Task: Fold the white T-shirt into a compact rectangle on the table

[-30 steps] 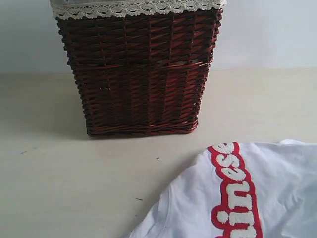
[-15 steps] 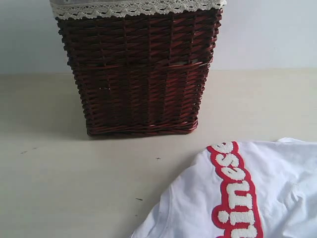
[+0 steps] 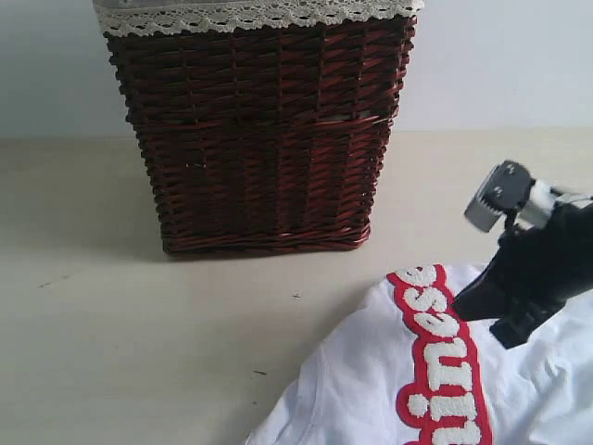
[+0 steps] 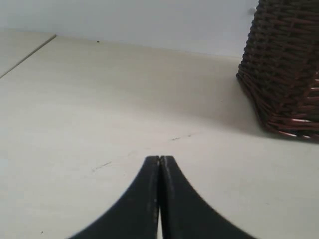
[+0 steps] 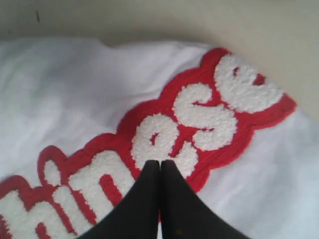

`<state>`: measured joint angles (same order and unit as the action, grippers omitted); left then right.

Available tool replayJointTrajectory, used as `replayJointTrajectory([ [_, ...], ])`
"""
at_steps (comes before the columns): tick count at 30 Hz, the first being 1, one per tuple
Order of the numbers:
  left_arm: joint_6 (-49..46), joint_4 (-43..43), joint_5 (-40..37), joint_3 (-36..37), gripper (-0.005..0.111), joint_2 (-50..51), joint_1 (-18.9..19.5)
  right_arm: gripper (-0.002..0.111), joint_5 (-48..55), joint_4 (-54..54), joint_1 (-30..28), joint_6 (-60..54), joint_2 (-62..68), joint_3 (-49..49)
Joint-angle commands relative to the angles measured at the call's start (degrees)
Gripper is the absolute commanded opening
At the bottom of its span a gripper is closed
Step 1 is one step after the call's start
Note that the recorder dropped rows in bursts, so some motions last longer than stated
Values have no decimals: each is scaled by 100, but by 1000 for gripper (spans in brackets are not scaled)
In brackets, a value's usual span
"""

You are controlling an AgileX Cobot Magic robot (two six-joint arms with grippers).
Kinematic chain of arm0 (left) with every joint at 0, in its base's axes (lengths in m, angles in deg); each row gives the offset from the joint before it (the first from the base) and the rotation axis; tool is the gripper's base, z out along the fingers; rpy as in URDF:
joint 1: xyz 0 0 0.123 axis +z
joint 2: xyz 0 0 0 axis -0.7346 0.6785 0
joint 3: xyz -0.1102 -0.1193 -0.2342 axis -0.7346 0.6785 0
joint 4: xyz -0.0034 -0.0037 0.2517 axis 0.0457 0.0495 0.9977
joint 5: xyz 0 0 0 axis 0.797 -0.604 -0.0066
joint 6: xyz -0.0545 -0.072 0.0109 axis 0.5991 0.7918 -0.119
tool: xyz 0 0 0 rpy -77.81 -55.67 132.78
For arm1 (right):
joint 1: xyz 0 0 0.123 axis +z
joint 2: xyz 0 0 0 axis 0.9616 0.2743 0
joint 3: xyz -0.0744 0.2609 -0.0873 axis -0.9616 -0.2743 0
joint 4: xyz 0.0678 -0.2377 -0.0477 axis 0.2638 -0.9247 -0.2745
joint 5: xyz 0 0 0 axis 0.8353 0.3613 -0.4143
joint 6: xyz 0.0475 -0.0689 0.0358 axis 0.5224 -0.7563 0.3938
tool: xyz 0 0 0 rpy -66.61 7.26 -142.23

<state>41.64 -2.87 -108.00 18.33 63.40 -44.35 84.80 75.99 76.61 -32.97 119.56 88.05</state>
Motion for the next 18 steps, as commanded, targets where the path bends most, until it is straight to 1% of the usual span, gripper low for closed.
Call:
replayJointTrajectory([
  [1,12,1,75,-23,0,-36,-15,0,-1040,17,512,17,649,-17],
  [4,12,1,75,-23,0,-36,-15,0,-1890,17,881,275,1022,-17],
  [7,12,1,75,-23,0,-36,-15,0,-2294,17,1248,318,1305,15],
  [11,12,1,75,-23,0,-36,-15,0,-2241,17,1898,318,1670,287],
  [12,12,1,75,-23,0,-36,-15,0,-2133,17,2220,318,1823,478],
  [13,12,1,75,-23,0,-36,-15,0,-2054,17,2394,381,1884,592],
  [14,12,1,75,-23,0,-36,-15,0,-1979,17,2686,757,1960,831],
  [15,12,1,75,-23,0,-36,-15,0,-1900,17,2838,917,2008,954],
  [16,12,1,75,-23,0,-36,-15,0,-1770,17,3114,963,2065,1143],
  [18,12,1,75,-23,0,-36,-15,0,-1654,-5,3383,963,2089,1384],
])
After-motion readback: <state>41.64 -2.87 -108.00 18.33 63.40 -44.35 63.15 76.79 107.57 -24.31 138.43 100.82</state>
